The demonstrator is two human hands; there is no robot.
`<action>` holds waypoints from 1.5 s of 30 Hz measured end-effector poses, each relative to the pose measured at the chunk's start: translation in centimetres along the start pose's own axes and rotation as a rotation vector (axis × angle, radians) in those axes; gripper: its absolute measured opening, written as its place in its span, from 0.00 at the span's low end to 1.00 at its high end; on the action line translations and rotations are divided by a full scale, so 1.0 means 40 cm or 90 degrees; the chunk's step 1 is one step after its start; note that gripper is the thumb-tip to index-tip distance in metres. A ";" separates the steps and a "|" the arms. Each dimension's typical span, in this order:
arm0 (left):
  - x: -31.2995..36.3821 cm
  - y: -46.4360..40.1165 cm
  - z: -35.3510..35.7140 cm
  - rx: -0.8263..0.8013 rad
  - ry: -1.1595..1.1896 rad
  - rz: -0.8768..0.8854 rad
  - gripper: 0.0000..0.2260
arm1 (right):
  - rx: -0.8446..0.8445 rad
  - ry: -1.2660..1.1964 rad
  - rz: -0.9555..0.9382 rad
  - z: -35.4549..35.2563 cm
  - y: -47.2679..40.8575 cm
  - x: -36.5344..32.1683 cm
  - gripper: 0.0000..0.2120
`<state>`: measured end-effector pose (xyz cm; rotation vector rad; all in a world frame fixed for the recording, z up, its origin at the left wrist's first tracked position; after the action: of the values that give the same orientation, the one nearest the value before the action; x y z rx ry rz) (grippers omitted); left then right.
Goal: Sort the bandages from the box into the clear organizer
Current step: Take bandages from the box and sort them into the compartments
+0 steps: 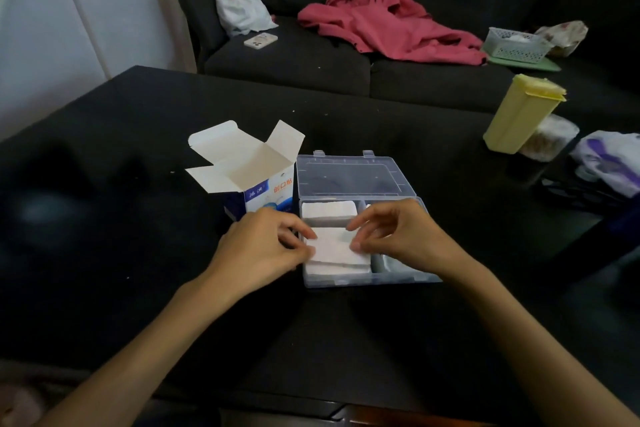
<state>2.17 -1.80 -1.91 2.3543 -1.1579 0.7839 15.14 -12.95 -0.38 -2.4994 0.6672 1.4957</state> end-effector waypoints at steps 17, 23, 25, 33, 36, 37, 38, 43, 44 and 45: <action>0.005 -0.002 0.020 0.028 -0.133 0.042 0.06 | -0.018 0.184 -0.003 0.018 -0.008 0.027 0.09; -0.003 -0.003 -0.007 0.065 -0.098 0.031 0.05 | -0.015 0.172 -0.021 0.015 -0.012 0.021 0.07; -0.010 -0.001 -0.026 0.097 -0.084 0.014 0.05 | 0.020 0.120 -0.032 -0.002 -0.014 0.015 0.04; -0.135 -0.030 -0.101 0.130 -0.005 -0.128 0.14 | 0.263 -0.012 0.024 -0.143 -0.012 0.071 0.06; -0.161 -0.045 -0.106 0.120 0.004 -0.160 0.18 | 0.356 -0.069 0.111 -0.200 -0.004 0.123 0.12; -0.166 -0.051 -0.102 0.115 -0.001 -0.172 0.18 | 0.369 -0.088 0.143 -0.211 -0.005 0.144 0.14; -0.167 -0.058 -0.097 0.112 -0.006 -0.174 0.17 | 0.375 -0.111 0.176 -0.219 -0.006 0.166 0.15; -0.109 -0.098 -0.018 0.068 0.211 -0.146 0.14 | 0.337 -0.336 0.269 -0.206 -0.041 0.245 0.20; -0.098 -0.109 -0.002 0.056 0.267 -0.158 0.15 | 0.327 -0.362 0.270 -0.204 -0.051 0.251 0.21; -0.089 -0.123 0.013 0.047 0.313 -0.178 0.17 | 0.318 -0.385 0.270 -0.205 -0.059 0.256 0.21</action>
<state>4.53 2.84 -5.11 2.1345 -0.5912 1.2230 26.87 -16.73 -5.47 -1.4891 1.2910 1.8020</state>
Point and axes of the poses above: each hand's wrist, its own y-axis away from the middle knuckle, its own z-axis out of the palm, x = y × z, the point moved 8 cm from there along -y, towards the middle knuckle, and after that the axes turned 5 degrees about -y, right-handed, at the moved point
